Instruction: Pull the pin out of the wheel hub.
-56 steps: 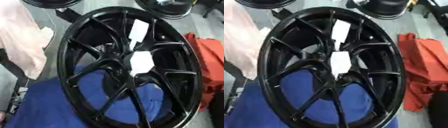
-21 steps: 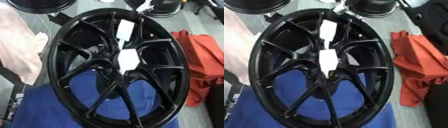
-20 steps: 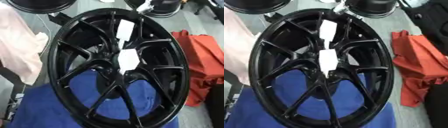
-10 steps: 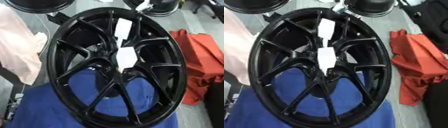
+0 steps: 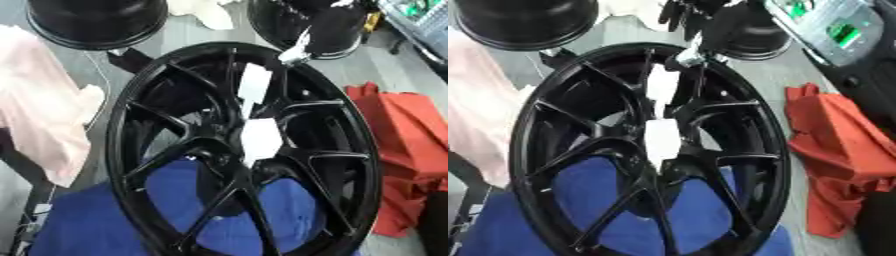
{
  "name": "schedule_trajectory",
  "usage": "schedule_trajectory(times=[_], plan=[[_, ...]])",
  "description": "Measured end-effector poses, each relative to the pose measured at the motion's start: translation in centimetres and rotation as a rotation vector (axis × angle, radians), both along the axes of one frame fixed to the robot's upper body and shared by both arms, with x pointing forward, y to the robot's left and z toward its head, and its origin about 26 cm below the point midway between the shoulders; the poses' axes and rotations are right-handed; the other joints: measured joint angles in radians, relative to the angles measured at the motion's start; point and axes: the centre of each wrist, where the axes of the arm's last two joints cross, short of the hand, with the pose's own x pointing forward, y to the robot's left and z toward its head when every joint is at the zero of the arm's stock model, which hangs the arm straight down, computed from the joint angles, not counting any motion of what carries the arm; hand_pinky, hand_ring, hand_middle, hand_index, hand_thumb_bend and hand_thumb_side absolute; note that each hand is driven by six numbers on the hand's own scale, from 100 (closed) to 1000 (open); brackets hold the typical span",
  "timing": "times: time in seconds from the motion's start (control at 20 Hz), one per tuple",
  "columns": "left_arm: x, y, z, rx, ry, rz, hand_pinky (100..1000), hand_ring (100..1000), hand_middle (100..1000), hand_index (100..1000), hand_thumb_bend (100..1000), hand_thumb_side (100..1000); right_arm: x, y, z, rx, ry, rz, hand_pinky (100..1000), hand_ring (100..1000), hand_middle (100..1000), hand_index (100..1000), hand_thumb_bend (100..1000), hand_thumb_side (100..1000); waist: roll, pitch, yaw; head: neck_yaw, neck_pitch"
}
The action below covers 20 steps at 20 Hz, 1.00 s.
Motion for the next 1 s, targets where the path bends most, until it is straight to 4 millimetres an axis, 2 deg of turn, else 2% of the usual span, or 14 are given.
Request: schedule_trajectory(times=[0.35, 0.6, 1.0], plan=[[0.0, 0.0, -0.1, 0.001, 0.007, 0.002, 836, 744, 661, 763, 159, 762, -2.2, 0.9, -0.1, 0.039, -0.048, -0.010, 706, 714, 767, 850, 501, 264, -0.004, 0.001, 0.009, 0.018, -0.028], [-0.1, 0.0, -0.2, 0.000, 0.009, 0.003, 836, 743, 661, 762, 160, 765, -3.3, 1.4, -0.1, 0.046, -0.063, -0.014, 709, 716, 768, 851, 501, 268, -0.008, 0.011, 0.011, 0.022, -0.029], [-0.1, 0.0, -0.2, 0.000, 0.011, 0.004, 836, 742, 660, 762, 159, 767, -4.0, 1.7, 0.0, 0.051, -0.070, -0.020, 708, 716, 770, 851, 493, 277, -0.008, 0.018, 0.012, 0.019, -0.024]])
